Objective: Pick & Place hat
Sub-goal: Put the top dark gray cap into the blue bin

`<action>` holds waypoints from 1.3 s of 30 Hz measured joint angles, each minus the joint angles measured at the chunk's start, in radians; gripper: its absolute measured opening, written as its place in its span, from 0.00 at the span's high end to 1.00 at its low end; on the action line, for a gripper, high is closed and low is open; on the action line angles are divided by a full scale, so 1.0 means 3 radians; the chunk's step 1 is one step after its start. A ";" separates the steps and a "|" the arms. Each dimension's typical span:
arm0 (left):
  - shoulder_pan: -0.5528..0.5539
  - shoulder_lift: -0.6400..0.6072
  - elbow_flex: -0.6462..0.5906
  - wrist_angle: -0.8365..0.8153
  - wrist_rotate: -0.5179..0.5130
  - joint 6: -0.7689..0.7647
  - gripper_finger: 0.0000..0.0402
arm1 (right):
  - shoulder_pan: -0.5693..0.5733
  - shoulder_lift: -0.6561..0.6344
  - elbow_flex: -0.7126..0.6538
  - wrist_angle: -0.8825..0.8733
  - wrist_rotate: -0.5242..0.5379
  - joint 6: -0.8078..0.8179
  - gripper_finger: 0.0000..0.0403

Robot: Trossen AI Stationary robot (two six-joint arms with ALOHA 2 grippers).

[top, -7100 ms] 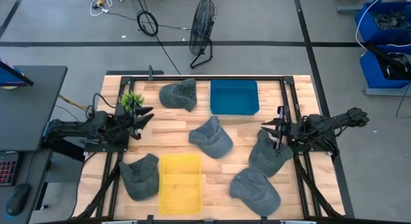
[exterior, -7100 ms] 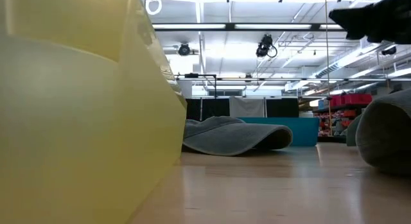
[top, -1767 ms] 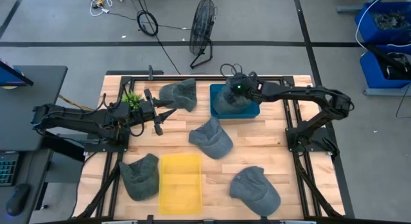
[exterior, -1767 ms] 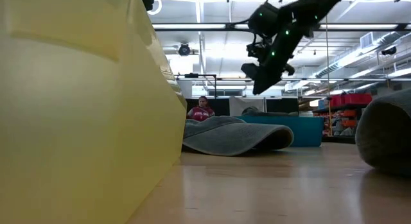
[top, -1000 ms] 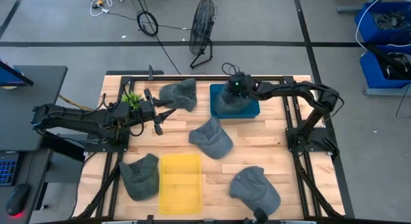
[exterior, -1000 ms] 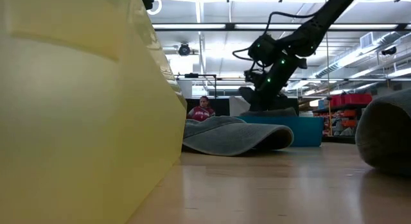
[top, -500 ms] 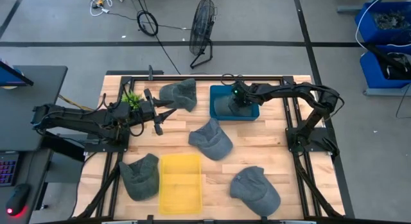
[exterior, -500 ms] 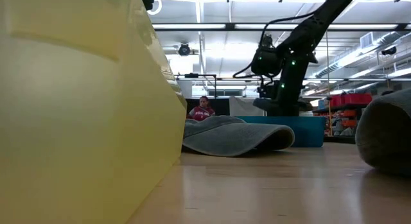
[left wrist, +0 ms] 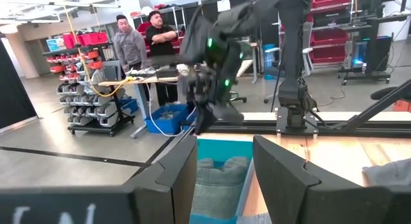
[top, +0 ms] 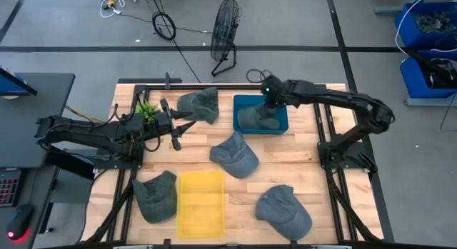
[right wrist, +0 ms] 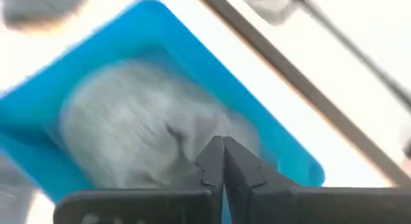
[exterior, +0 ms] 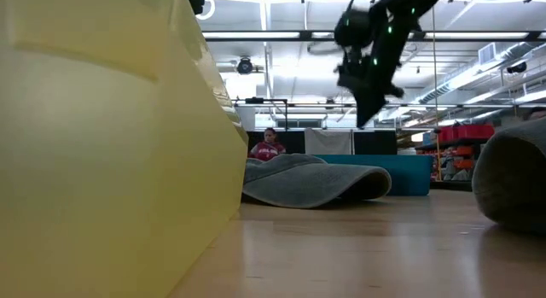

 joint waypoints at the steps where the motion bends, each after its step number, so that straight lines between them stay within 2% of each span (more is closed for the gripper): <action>1: 0.0000 0.0000 0.0000 0.0001 -0.0001 -0.0011 0.61 | 0.0032 -0.0038 0.0033 0.0075 0.0000 -0.0085 0.98; 4: 0.0000 0.0000 0.0000 -0.0008 -0.0110 -0.0279 0.61 | 0.0120 -0.0136 0.0075 0.0371 -0.0048 -0.0264 0.98; 8: 0.0066 0.0002 0.0000 -0.0263 -0.0588 -0.0591 0.61 | 0.0217 -0.0185 0.0079 0.0763 -0.0123 -0.0502 0.97; 11: 0.0268 0.0090 0.0000 -0.0520 -0.0865 -0.0956 0.61 | 0.0247 -0.0185 0.0079 0.1004 -0.0123 -0.0690 0.94; 17: 0.0712 0.0433 -0.0004 -0.0668 -0.0758 -0.1527 0.61 | 0.0241 -0.0185 0.0079 0.1239 -0.0091 -0.0807 0.91; 22: 0.0974 0.0866 -0.0001 -0.0463 -0.0599 -0.2118 0.61 | 0.0240 -0.0185 0.0079 0.1263 -0.0030 -0.0807 0.90; 28: 0.1094 0.1395 0.0061 -0.0147 -0.0450 -0.2209 0.61 | 0.0239 -0.0184 0.0076 0.1227 -0.0031 -0.0808 0.90; 35: 0.1226 0.1992 0.0332 -0.0175 -0.0403 -0.2218 0.61 | 0.0238 -0.0183 0.0065 0.1260 -0.0031 -0.0797 0.90; 39: 0.1336 0.2287 0.0416 -0.0211 -0.0400 -0.2472 0.61 | 0.0238 -0.0183 0.0064 0.1221 -0.0032 -0.0740 0.90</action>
